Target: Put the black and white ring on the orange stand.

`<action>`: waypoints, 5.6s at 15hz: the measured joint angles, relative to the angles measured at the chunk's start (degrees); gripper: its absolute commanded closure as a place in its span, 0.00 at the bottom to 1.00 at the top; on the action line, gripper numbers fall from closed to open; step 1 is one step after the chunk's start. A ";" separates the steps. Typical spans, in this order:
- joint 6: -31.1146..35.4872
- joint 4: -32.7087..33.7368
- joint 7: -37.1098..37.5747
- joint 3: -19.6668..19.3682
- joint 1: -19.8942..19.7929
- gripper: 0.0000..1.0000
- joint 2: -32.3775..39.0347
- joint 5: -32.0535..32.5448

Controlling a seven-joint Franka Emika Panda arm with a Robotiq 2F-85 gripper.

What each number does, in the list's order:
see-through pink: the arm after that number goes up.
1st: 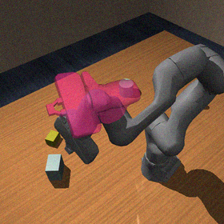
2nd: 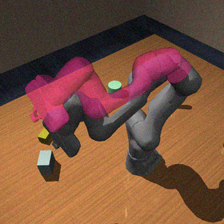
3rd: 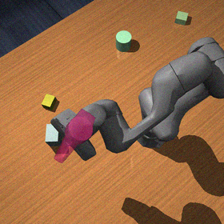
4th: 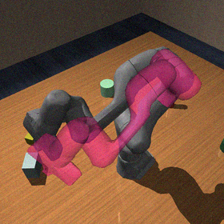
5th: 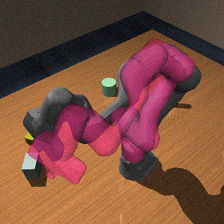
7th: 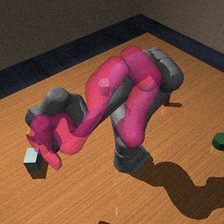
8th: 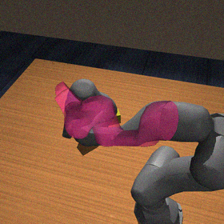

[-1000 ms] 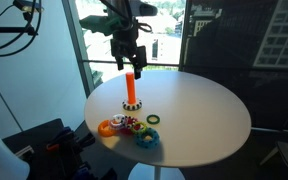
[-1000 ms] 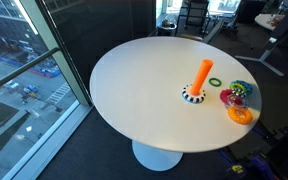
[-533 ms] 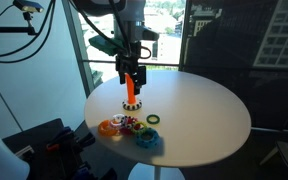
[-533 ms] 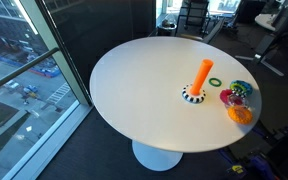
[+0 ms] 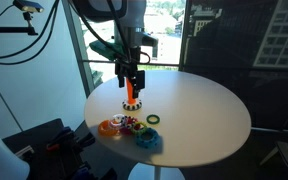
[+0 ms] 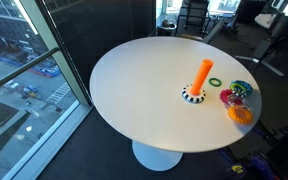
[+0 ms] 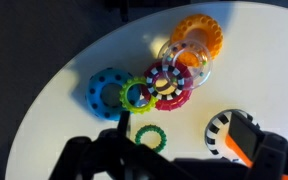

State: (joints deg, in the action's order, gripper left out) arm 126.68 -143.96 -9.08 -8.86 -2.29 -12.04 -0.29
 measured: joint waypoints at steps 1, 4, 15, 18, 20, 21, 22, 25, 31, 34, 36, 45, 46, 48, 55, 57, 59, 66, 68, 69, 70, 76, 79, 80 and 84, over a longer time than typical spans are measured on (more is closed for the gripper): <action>0.34 -0.17 0.00 0.00 -0.08 0.00 0.35 0.00; 2.55 -0.99 -0.01 0.00 -0.43 0.00 1.95 0.00; 10.74 -3.66 -0.17 1.26 -0.51 0.00 8.70 -1.89; 11.41 -3.81 -0.28 1.45 -0.51 0.00 10.05 -2.56; 11.61 -3.81 -0.59 1.45 -0.51 0.00 10.92 -3.40; 11.68 -3.82 -0.78 1.45 -0.51 0.00 11.30 -3.79; 11.75 -3.82 -0.93 1.45 -0.51 0.00 11.68 -4.03; 12.44 -3.81 -1.13 1.45 -0.55 0.00 12.69 -4.26; 14.36 -3.80 -1.74 1.45 -0.93 0.00 14.74 -5.32; 15.27 -3.77 -3.42 1.46 -1.07 0.00 15.76 -7.67; 15.72 -3.62 -4.70 1.47 -1.24 0.00 16.41 -9.34; 16.03 -2.32 -6.99 2.13 -2.04 0.00 18.25 -12.36; 16.06 -2.15 -6.99 2.27 -2.07 0.00 18.38 -12.44; 16.07 -1.70 -6.99 2.59 -2.10 0.00 18.71 -12.56; 16.23 -0.36 -6.99 3.10 -2.23 0.00 20.56 -12.60; 16.25 0.08 -6.99 3.18 -2.27 0.00 21.23 -12.60; 16.26 0.33 -6.99 3.33 -2.36 0.26 21.66 -12.60; 16.28 1.41 -6.98 4.03 -2.46 0.59 22.00 -12.65; 16.28 1.57 -6.98 4.04 -2.50 0.59 21.86 -12.65; 16.28 1.63 -6.98 4.04 -2.54 0.59 21.64 -12.65; 16.28 1.64 -6.96 4.04 -2.59 0.59 21.25 -12.65; 15.80 1.64 -6.71 3.98 -2.78 0.59 16.66 -12.48; 14.98 1.67 -5.13 3.97 -2.77 0.59 13.69 -10.09; 14.52 1.72 -4.26 3.98 -2.76 0.59 12.64 -8.84; 10.69 2.67 -1.39 4.21 -2.52 0.59 8.24 -4.73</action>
State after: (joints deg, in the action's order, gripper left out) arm 137.38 -141.29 -10.47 -4.65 -4.80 -3.80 -5.02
